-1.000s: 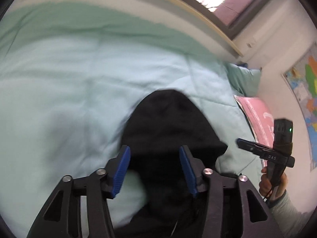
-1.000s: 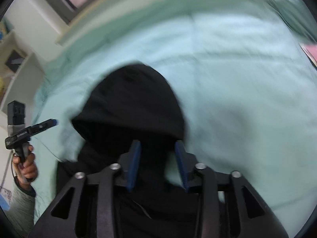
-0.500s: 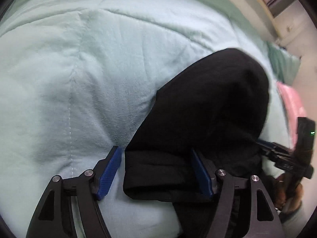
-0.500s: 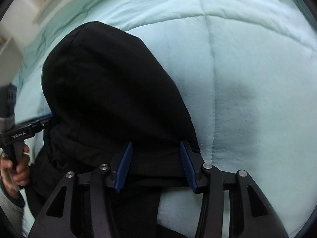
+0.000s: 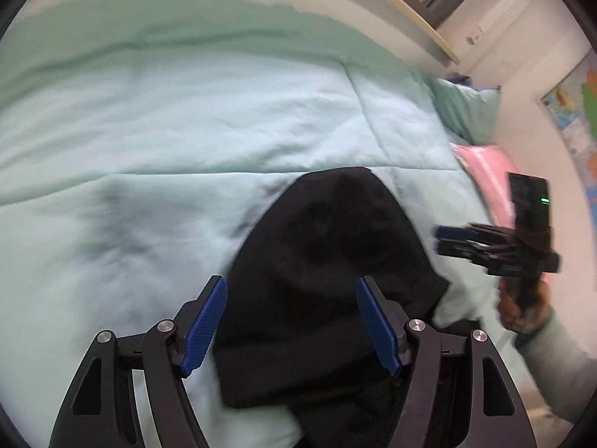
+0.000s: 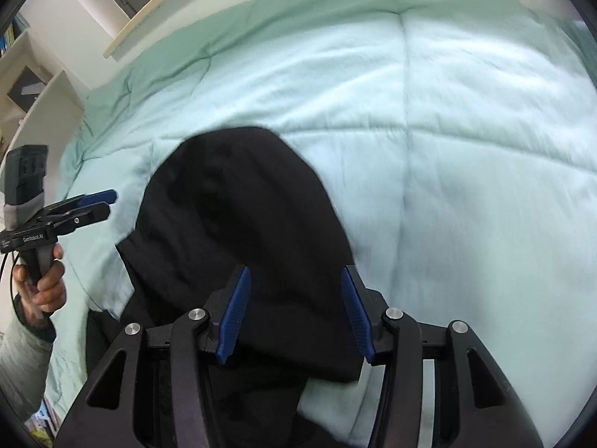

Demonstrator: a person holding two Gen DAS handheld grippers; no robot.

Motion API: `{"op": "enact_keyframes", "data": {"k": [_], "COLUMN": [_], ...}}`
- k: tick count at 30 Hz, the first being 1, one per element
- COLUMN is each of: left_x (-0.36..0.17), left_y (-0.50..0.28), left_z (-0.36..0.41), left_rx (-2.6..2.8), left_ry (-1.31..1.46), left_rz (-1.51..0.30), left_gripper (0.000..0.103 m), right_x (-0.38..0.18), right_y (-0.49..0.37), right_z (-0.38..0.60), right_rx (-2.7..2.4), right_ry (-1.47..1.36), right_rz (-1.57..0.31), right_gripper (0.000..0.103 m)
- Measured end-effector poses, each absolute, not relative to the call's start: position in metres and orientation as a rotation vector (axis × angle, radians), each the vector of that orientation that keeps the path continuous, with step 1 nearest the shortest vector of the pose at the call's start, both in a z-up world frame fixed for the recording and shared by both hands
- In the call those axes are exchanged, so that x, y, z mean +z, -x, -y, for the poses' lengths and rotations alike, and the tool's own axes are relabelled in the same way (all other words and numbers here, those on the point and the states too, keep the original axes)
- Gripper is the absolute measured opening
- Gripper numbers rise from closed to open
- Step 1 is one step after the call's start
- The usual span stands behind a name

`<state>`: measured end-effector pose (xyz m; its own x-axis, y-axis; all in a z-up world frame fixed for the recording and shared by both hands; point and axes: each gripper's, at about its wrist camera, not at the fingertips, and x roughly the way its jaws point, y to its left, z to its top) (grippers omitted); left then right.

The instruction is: Fold large clothes

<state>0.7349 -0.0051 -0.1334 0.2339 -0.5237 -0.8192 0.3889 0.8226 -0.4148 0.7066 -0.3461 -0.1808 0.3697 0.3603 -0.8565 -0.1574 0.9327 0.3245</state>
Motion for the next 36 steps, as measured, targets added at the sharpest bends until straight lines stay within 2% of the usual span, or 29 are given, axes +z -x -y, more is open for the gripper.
{"op": "enact_keyframes", "data": {"k": [4,15,16,17,18,19,21,24,28,36], "left_x": [-0.171,-0.213,-0.212,-0.21,-0.203,-0.196,-0.171,-0.133,-0.082,-0.04], "left_y": [-0.771,-0.792,-0.789,-0.785,-0.777,-0.77,-0.748,-0.712,-0.652,-0.527], "left_z": [0.014,0.051,0.055,0.058,0.059,0.06,0.06,0.055,0.046,0.03], "left_rx": [-0.678,-0.757,-0.746,-0.752,-0.776,-0.785,-0.808,-0.831,-0.842,-0.845], "left_ry": [0.199,0.203,0.177,0.158,0.14,0.12,0.066,0.026,-0.019,-0.09], "left_rz": [-1.274,-1.346,-1.326,-1.304,-1.275,-1.247,-1.177,-1.098,-1.008,-0.977], "left_gripper": [0.073,0.073,0.063,0.037,0.029,0.023,0.019,0.018,0.018,0.02], "right_x": [-0.198,-0.244,-0.248,-0.251,-0.25,-0.245,-0.23,-0.197,-0.149,-0.071], "right_y": [-0.73,-0.781,-0.785,-0.787,-0.787,-0.784,-0.77,-0.738,-0.682,-0.535], "right_z": [0.346,0.329,0.326,0.323,0.321,0.316,0.308,0.297,0.284,0.256], "right_rx": [0.363,0.528,0.526,0.53,0.536,0.536,0.555,0.553,0.549,0.517], "right_ry": [-0.188,-0.254,-0.259,-0.266,-0.256,-0.224,-0.156,-0.063,0.019,0.206], "right_rz": [-1.179,-1.26,-1.27,-1.274,-1.27,-1.256,-1.21,-1.14,-1.031,-0.898], "right_gripper": [0.053,0.055,0.055,0.056,0.057,0.043,0.024,0.019,0.019,0.018]}}
